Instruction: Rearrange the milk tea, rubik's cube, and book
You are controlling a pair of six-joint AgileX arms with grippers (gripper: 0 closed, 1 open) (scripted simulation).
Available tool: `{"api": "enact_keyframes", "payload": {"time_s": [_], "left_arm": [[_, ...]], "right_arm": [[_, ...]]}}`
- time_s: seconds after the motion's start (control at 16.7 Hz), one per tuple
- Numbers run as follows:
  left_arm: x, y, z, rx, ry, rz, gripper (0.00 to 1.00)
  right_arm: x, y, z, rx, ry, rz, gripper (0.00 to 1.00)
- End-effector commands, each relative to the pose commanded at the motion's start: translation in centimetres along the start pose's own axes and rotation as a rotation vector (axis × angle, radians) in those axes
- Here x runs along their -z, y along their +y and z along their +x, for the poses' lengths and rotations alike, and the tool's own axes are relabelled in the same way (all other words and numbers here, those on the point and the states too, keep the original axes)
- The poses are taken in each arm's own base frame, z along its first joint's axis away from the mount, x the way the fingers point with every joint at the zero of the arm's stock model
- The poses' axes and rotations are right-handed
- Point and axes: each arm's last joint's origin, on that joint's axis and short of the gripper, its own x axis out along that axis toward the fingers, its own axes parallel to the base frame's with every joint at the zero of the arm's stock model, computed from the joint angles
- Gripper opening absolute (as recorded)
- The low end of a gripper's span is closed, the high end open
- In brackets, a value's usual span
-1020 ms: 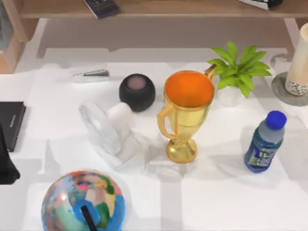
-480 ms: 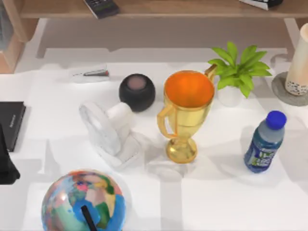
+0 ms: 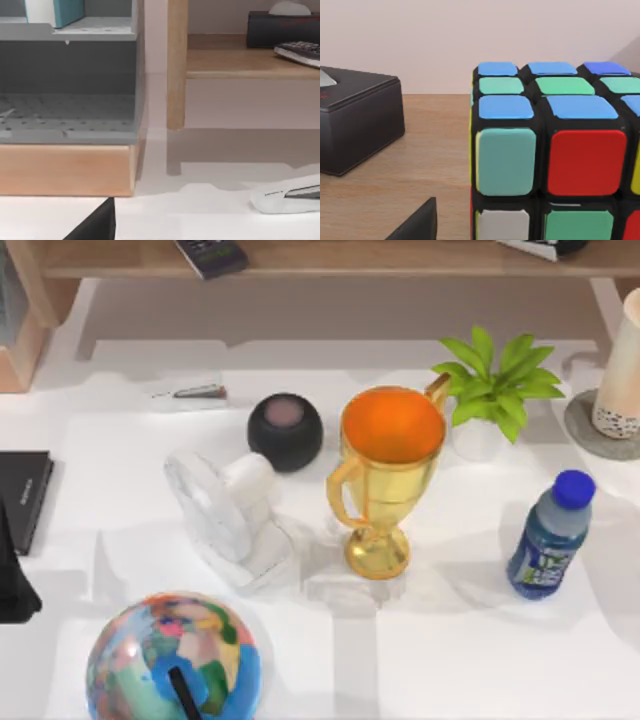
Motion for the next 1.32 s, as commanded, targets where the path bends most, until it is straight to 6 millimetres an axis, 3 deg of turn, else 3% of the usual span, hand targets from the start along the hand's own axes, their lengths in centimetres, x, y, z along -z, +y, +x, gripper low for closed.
{"api": "enact_keyframes", "payload": {"time_s": [0.24,0.42,0.6,0.84,0.96,1.08,1.2,1.32], "left_arm": [[0.0,0.0,0.0,0.000,0.000,0.000,1.00],[0.0,0.0,0.0,0.000,0.000,0.000,1.00],[0.0,0.0,0.0,0.000,0.000,0.000,1.00],[0.0,0.0,0.0,0.000,0.000,0.000,1.00],[0.0,0.0,0.0,0.000,0.000,0.000,1.00],[0.0,0.0,0.0,0.000,0.000,0.000,1.00],[0.0,0.0,0.0,0.000,0.000,0.000,1.00],[0.0,0.0,0.0,0.000,0.000,0.000,1.00]], "right_arm": [[0.0,-0.3,0.0,0.004,0.001,0.000,1.00],[-0.6,-1.6,-1.9,0.005,0.000,-0.001,1.00],[-1.0,-3.8,-6.1,0.005,-0.001,-0.002,1.00],[0.0,-7.4,-14.9,0.003,-0.013,-0.001,1.00],[2.2,-9.1,-19.8,0.002,-0.022,0.000,1.00],[5.6,-10.3,-24.2,0.000,-0.026,0.000,1.00],[9.9,-11.2,-27.6,-0.002,-0.023,0.000,1.00],[14.4,-11.8,-29.7,-0.003,-0.016,0.000,1.00]]}}
